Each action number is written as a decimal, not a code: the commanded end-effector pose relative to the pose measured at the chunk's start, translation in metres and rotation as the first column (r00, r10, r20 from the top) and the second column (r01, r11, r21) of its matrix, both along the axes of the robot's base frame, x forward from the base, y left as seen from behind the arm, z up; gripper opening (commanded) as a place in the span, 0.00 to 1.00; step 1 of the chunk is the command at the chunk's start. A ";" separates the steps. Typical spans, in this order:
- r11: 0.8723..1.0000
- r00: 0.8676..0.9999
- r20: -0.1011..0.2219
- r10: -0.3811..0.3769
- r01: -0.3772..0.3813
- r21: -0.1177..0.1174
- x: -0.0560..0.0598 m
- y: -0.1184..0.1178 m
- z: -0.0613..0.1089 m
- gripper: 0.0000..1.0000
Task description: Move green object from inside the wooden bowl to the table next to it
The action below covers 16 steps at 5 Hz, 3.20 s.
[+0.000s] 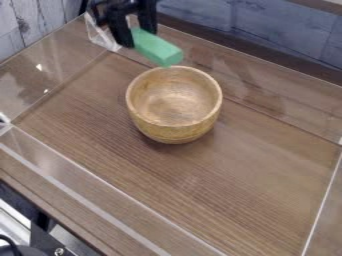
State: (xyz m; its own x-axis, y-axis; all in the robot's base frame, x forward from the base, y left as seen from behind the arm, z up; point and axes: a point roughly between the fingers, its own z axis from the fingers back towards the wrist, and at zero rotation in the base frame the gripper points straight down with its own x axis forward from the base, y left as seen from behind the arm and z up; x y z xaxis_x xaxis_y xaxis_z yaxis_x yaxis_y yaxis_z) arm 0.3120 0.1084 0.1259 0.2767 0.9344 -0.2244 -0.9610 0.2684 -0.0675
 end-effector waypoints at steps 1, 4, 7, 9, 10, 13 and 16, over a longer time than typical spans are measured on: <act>0.999 0.998 0.067 -0.020 0.017 0.039 -0.006 0.002 0.023 0.00; 0.992 0.992 0.085 -0.091 0.083 0.096 0.004 0.025 0.016 0.00; 0.990 0.995 0.089 -0.055 0.043 0.132 0.020 -0.001 0.003 0.00; 0.986 0.993 0.107 0.043 -0.059 0.155 0.026 0.042 0.004 0.00; 0.976 0.986 0.112 0.122 -0.140 0.166 0.032 0.058 -0.003 0.00; 0.937 0.957 0.124 0.262 -0.283 0.204 0.038 0.099 -0.038 0.00; 0.898 0.926 0.134 0.353 -0.375 0.230 0.050 0.112 -0.055 0.00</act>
State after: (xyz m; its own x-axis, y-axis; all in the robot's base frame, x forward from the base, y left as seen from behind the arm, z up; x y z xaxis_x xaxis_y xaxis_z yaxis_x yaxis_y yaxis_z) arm 0.3539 0.2119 0.0462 -0.0761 0.9971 -0.0027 -0.9948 -0.0761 -0.0672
